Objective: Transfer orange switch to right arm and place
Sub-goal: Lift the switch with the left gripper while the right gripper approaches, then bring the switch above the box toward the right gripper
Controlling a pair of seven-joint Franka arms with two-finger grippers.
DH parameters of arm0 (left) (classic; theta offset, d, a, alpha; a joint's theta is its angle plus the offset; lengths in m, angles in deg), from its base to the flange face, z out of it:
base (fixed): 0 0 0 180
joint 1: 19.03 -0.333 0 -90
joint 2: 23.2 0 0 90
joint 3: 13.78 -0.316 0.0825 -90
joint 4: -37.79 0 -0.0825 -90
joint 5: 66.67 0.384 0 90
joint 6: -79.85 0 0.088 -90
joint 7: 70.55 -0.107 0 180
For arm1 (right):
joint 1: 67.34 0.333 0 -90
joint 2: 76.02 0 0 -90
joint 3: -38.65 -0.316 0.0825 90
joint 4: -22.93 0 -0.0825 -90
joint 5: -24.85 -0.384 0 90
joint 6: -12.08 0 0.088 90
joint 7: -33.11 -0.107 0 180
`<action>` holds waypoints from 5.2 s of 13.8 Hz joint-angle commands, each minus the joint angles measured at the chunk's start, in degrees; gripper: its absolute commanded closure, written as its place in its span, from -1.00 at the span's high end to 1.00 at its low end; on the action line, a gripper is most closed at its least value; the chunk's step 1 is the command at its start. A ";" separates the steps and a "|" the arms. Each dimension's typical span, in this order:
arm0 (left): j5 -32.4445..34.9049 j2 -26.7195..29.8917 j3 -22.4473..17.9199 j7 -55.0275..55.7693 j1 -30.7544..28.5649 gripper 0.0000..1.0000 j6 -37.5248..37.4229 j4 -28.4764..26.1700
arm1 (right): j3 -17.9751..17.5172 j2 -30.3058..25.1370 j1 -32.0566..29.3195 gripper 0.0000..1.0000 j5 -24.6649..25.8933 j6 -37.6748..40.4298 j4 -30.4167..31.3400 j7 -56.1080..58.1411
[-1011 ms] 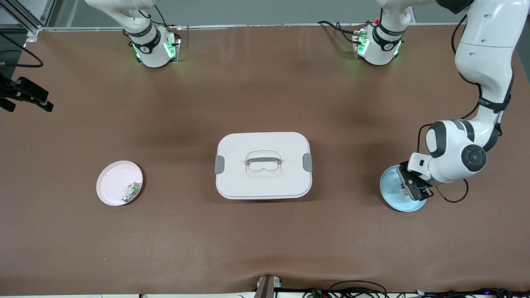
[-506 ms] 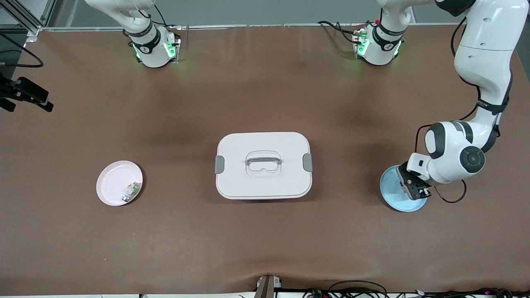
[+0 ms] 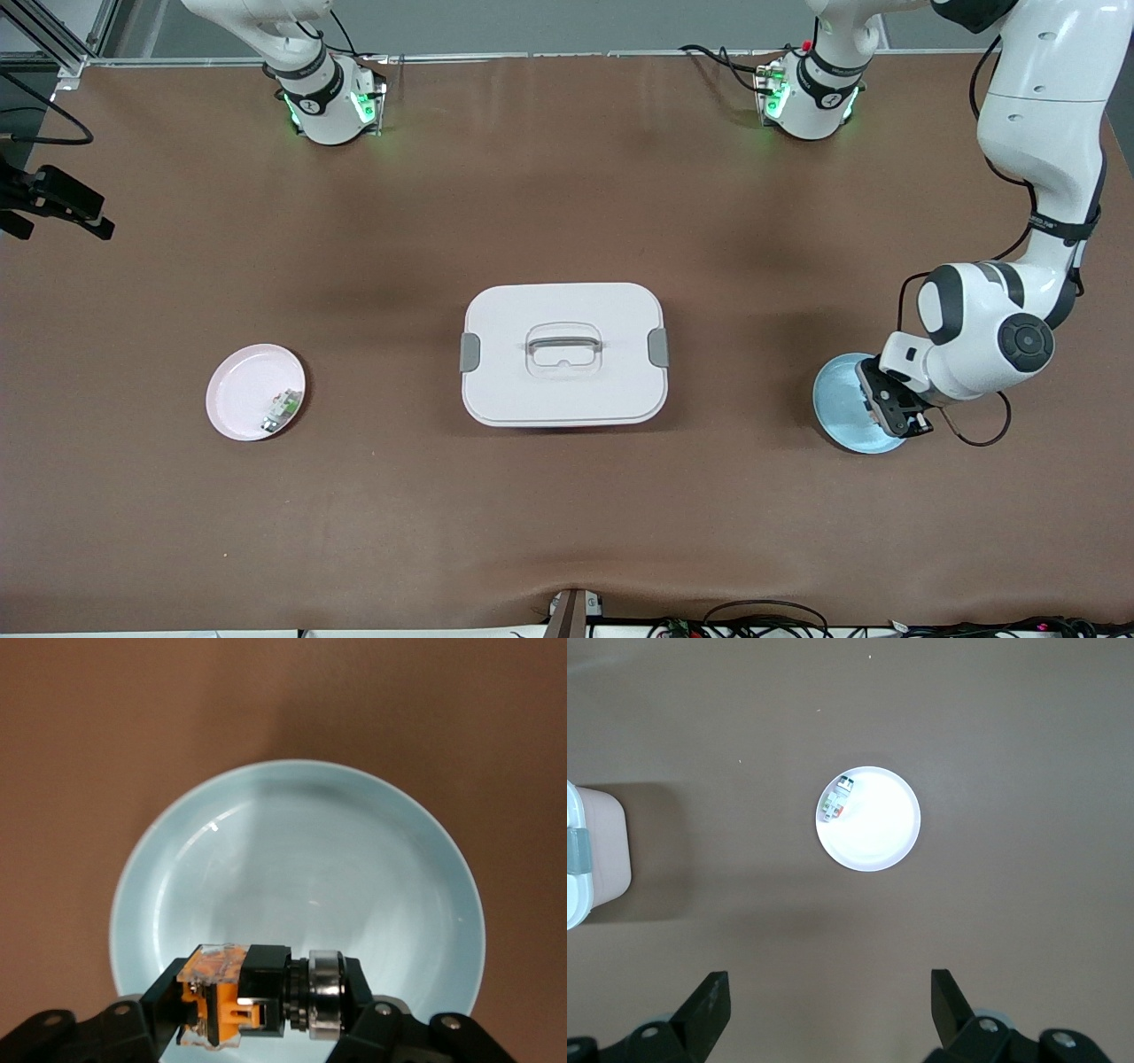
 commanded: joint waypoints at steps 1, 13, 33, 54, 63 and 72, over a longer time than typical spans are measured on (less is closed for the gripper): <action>-1.38 2.42 2.49 -0.34 -0.37 -1.00 -2.57 1.10 | -0.82 1.50 -1.03 1.00 -0.11 0.03 -0.64 -0.19; -10.26 9.11 14.79 40.11 0.33 -1.00 -24.37 13.93 | -1.09 6.50 9.34 1.00 -10.26 -2.78 -0.29 -6.95; -14.04 5.95 28.08 149.38 9.99 -1.00 -22.80 23.07 | -1.09 9.76 18.74 1.00 -45.78 -30.09 9.28 -6.08; -14.22 4.36 27.73 176.32 15.09 -1.00 -22.80 26.24 | -1.09 12.93 36.67 1.00 -91.15 -59.47 20.01 5.62; -14.04 4.10 27.64 176.32 15.97 -1.00 -22.71 26.33 | -1.09 14.24 43.09 1.00 -94.59 -62.46 18.79 3.33; -14.04 4.10 27.64 176.23 15.97 -1.00 -22.71 26.33 | -1.09 17.85 44.41 1.00 -93.80 -62.46 15.53 5.61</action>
